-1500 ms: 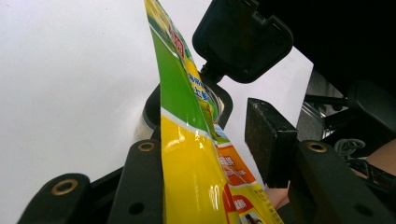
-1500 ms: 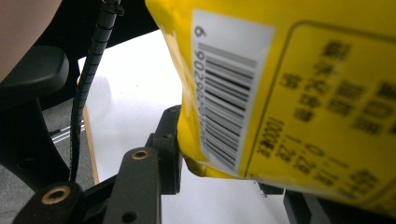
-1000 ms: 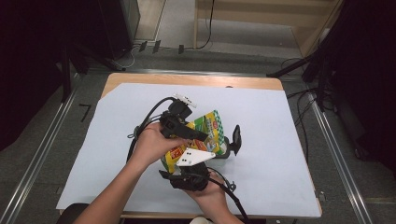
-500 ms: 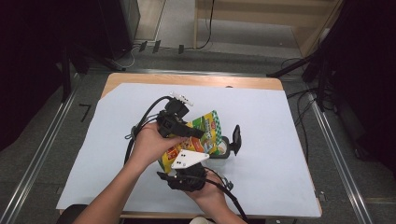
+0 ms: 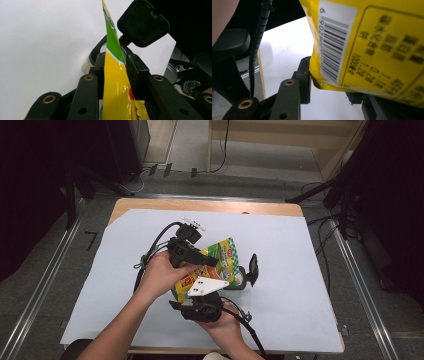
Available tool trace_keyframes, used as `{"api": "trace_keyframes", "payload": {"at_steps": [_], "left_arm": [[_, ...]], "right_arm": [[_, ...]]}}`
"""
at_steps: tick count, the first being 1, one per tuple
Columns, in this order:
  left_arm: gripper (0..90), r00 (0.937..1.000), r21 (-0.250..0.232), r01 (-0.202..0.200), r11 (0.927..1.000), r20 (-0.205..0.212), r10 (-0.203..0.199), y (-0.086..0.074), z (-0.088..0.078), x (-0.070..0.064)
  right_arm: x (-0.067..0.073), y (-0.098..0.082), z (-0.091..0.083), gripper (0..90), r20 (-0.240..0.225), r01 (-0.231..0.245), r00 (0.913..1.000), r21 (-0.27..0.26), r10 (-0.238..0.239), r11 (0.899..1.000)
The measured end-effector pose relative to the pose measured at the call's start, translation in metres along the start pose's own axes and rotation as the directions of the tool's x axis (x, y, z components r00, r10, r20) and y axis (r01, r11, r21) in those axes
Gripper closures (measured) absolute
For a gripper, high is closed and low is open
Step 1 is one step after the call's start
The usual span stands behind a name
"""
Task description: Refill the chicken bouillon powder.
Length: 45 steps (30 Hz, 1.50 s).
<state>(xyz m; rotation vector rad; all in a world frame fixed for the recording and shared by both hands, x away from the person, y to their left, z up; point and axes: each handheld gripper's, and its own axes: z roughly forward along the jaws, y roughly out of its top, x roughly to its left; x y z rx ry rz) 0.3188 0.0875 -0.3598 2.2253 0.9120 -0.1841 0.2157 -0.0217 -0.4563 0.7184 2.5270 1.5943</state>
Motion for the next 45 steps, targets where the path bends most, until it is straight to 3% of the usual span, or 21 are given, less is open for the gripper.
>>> {"api": "trace_keyframes", "payload": {"at_steps": [4, 8, 19, 31, 38, 41, 45], "left_arm": [[70.4, 0.9999, -0.001, -0.003, 1.0, 0.01, 0.003, -0.001, -0.001, 0.001], [74.6, 1.0, 0.0, 0.001, 1.0, 0.004, -0.001, -0.001, -0.001, 0.0], [78.9, 0.9999, 0.001, 0.013, 0.9999, -0.006, -0.013, 0.0, -0.001, -0.001], [78.2, 0.9998, 0.001, 0.018, 0.9998, -0.013, -0.018, 0.004, -0.006, -0.003], [78.4, 0.9994, 0.028, 0.034, 0.999, 0.0, -0.034, 0.009, -0.005, 0.003], [78.4, 0.9994, 0.024, 0.028, 0.9993, -0.021, -0.028, 0.013, -0.009, 0.003], [78.5, 0.9993, 0.011, 0.035, 0.9993, -0.013, -0.035, 0.011, -0.01, 0.004]], "right_arm": [[0.0, 0.0, 0.0, 64.1, -0.017, -0.009, 0.9998, -0.009, 0.009, 1.0], [0.0, 0.0, 0.0, 64.1, -0.015, -0.01, 0.9998, -0.009, 0.01, 1.0], [0.005, 0.0, 0.002, 60.5, 0.032, 0.066, 0.9973, 0.018, -0.066, 0.998], [0.004, 0.004, 0.001, 64.3, 0.001, 0.008, 1.0, -0.022, -0.008, 1.0], [0.001, 0.007, 0.002, 64.2, 0.0, 0.005, 1.0, -0.016, -0.005, 1.0], [-0.001, 0.012, 0.002, 64.0, 0.002, 0.017, 0.9999, -0.019, -0.017, 1.0], [-0.001, 0.013, 0.002, 63.8, 0.007, 0.039, 0.9992, -0.024, -0.039, 0.999]]}}
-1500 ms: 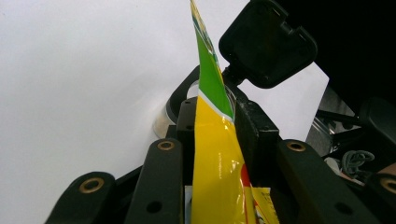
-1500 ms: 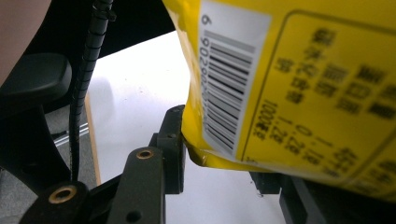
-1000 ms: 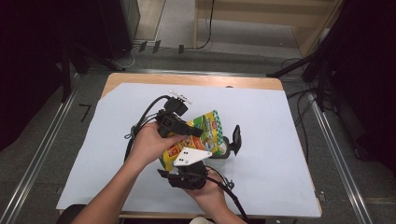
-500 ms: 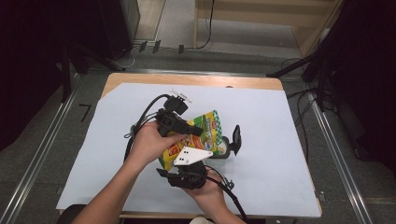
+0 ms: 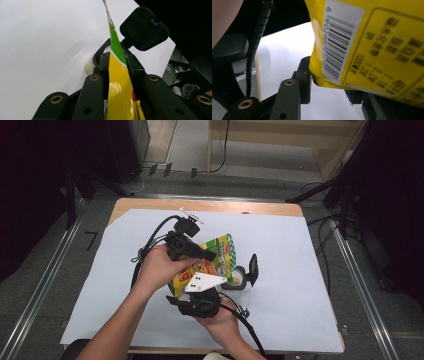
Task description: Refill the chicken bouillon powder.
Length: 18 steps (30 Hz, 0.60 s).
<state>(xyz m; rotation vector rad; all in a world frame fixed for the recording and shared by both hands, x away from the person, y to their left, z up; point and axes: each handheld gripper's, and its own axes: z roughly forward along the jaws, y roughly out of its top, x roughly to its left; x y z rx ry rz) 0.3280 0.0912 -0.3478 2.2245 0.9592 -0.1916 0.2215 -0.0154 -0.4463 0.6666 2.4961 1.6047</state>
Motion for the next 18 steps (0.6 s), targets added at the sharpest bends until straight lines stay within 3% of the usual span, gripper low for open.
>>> {"api": "trace_keyframes", "payload": {"at_steps": [18], "left_arm": [[78.0, 0.9997, -0.017, -0.019, 0.9997, 0.017, 0.019, 0.0009, -0.0014, -0.0088]], "right_arm": [[-0.0032, -0.002, 0.0029, 64.4, -0.003, -0.006, 1.0, -0.005, 0.006, 1.0]]}}
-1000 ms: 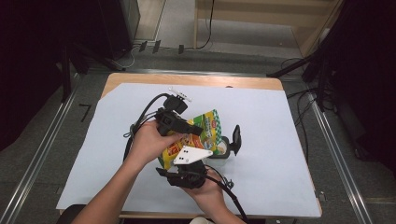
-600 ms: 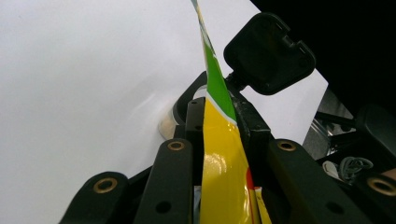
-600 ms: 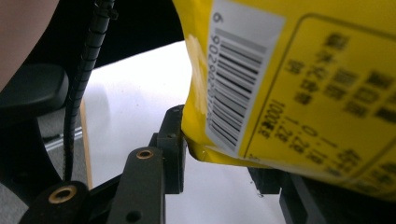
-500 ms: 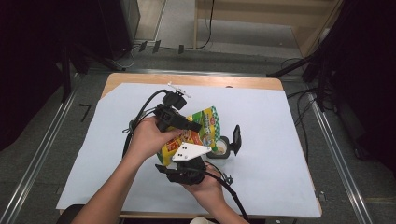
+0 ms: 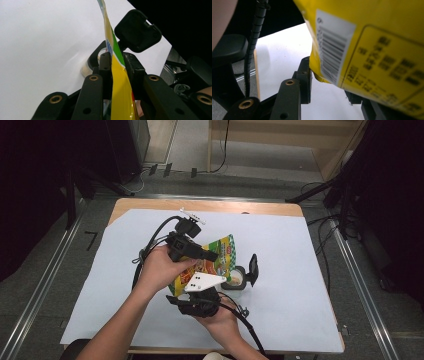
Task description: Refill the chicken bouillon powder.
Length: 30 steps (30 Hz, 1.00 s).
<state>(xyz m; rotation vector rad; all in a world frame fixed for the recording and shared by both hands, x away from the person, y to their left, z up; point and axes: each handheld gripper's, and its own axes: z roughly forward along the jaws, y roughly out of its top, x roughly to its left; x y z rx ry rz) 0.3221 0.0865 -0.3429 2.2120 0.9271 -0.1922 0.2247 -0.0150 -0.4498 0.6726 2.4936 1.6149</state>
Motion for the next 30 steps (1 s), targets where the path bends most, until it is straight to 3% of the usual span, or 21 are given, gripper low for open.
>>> {"api": "trace_keyframes", "payload": {"at_steps": [7, 22, 30], "left_arm": [[78.0, 1.0, 0.006, 0.002, 1.0, 0.006, -0.002, 0.0004, 0.0028, -0.001], [78.1, 0.9997, -0.01, 0.015, 0.9998, 0.017, -0.015, -0.0001, -0.0002, 0.0027], [78.0, 0.9997, -0.005, 0.017, 0.9999, 0.019, -0.016, 0.0003, -0.0003, 0.0025]], "right_arm": [[-0.0007, -0.0021, 0.0, 64.6, -0.001, -0.012, 0.9999, 0.008, 0.012, 1.0], [-0.001, 0.0007, -0.0015, 64.9, 0.006, 0.016, 0.9999, 0.019, -0.016, 1.0], [0.0005, 0.0025, -0.0029, 64.9, -0.009, -0.002, 1.0, 0.013, 0.003, 1.0]]}}
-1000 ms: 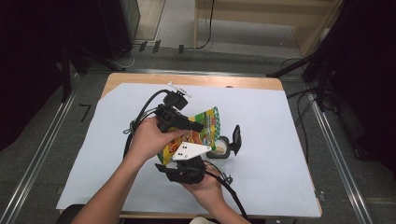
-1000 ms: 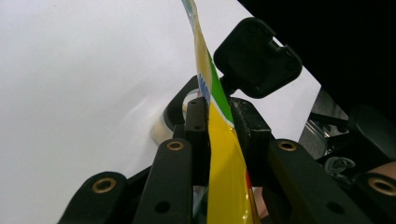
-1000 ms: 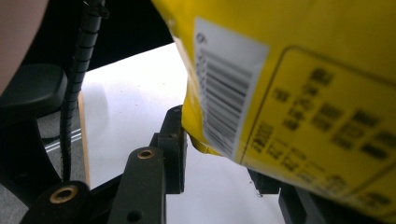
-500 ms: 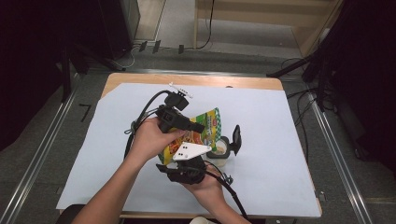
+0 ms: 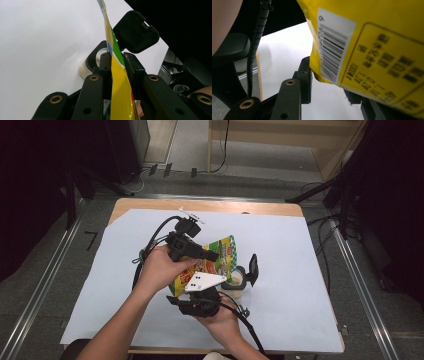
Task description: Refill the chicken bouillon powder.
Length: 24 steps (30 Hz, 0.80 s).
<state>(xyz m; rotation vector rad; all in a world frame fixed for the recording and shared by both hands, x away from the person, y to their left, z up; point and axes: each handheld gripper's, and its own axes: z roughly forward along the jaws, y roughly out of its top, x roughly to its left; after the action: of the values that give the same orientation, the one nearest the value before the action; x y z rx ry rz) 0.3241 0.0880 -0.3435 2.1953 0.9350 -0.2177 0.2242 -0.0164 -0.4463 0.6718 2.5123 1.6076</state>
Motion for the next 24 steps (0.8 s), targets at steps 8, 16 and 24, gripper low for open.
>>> {"api": "trace_keyframes", "payload": {"at_steps": [8, 16, 24], "left_arm": [[77.9, 1.0, 0.004, 0.004, 1.0, 0.007, -0.004, -0.0002, 0.0009, 0.0006], [77.9, 0.9999, 0.001, 0.005, 1.0, 0.009, -0.005, -0.0001, 0.0008, 0.0], [77.9, 1.0, 0.0, 0.004, 1.0, 0.008, -0.004, -0.0002, 0.001, -0.0008]], "right_arm": [[-0.0001, -0.0004, -0.0004, 64.9, -0.004, -0.005, 1.0, 0.004, 0.005, 1.0], [0.001, 0.0, -0.0012, 64.9, -0.008, -0.011, 0.9999, 0.004, 0.011, 1.0], [0.0015, 0.0001, -0.0017, 64.9, -0.009, -0.014, 0.9999, 0.003, 0.014, 1.0]]}}
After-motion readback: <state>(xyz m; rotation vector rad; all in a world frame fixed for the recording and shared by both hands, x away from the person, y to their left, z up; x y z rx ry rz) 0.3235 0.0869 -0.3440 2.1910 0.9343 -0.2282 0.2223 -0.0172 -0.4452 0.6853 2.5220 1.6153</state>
